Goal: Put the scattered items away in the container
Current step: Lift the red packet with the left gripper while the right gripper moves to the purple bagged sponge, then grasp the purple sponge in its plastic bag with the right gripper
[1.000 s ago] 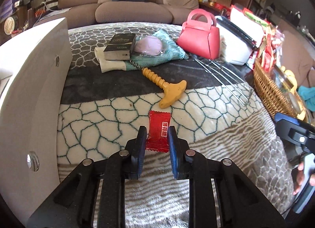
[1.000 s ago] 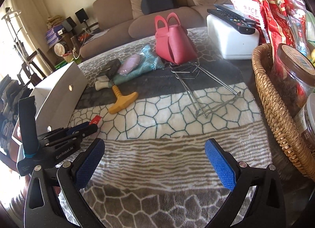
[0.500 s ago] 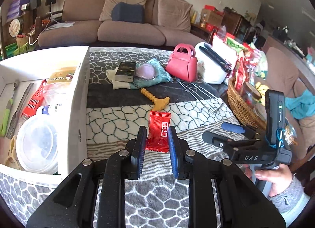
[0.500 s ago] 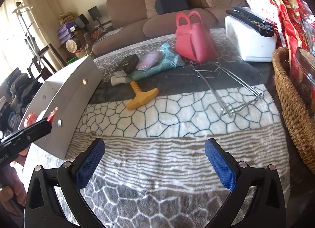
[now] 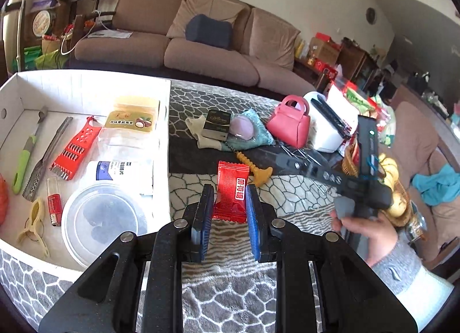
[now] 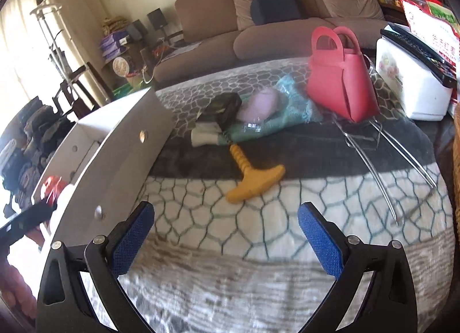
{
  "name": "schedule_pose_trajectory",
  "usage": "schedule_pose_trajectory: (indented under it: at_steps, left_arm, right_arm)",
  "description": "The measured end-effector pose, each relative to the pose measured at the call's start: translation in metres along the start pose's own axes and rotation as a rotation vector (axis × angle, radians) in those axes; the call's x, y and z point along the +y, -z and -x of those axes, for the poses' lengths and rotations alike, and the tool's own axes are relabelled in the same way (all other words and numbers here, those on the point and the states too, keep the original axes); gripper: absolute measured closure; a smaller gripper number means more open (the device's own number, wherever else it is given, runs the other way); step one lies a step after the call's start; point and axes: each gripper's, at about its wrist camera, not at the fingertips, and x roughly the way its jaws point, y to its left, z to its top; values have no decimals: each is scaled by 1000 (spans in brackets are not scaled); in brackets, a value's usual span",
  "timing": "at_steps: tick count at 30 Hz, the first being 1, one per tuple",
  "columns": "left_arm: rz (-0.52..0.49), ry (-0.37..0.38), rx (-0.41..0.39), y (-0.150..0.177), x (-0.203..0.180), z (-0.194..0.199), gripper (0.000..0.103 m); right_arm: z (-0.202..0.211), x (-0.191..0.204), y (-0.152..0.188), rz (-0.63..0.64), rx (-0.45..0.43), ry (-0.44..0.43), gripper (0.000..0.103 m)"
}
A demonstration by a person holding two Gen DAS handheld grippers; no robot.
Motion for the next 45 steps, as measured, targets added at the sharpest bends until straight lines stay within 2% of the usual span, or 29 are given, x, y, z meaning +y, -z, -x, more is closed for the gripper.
schedule_pose_trajectory:
  at_steps: [3,7,9,10,12,15,17,20,29,33,35,37,38,39,45]
  left_arm:
    - [21,7,4,-4,8,-1,82]
    - [13,8,4,-6,10,1,82]
    - [17,13,12,-6,13,-1,82]
    - [23,13,17,-6,14,-1,82]
    - [33,18,19,-7,16,-2,82]
    - [38,18,15,-8,17,0,82]
    - [43,18,12,-9,19,1,82]
    - [58,14,11,-9,22,1,82]
    - [103,16,-19,-13,35,12,82]
    - [136,10,-16,-8,45,15,82]
    - [144,11,-9,-4,47,15,82]
    - [129,8,-7,-2,45,17,82]
    - [116,5,-8,-2,44,19,82]
    - [104,-1,-9,-3,43,20,82]
    - [114,38,-18,-13,45,22,82]
  right_arm:
    - [-33,-21,-34,-122,18,-16,30]
    - [-74,-53,-57,-318,25,-50,42]
    - [-86,-59,-63,-373,12,-63,52]
    - [-90,-61,-65,-388,9,-63,55]
    - [-101,-60,-68,-399,30,-52,68]
    - [-111,-56,-69,-376,59,-21,76]
    - [-107,-55,-69,-360,44,3,88]
    - [-93,-52,-68,-341,25,7,95]
    - [-15,-30,-77,-176,-26,68,96]
    - [9,-10,-81,-118,4,90,94]
    - [10,-13,-78,-163,35,82,93]
    - [4,-23,-70,-247,50,67,84]
    - [-1,-30,-65,-295,56,48,69]
    - [-7,-36,-60,-339,61,33,60]
    - [-44,-60,-55,-496,28,-39,60]
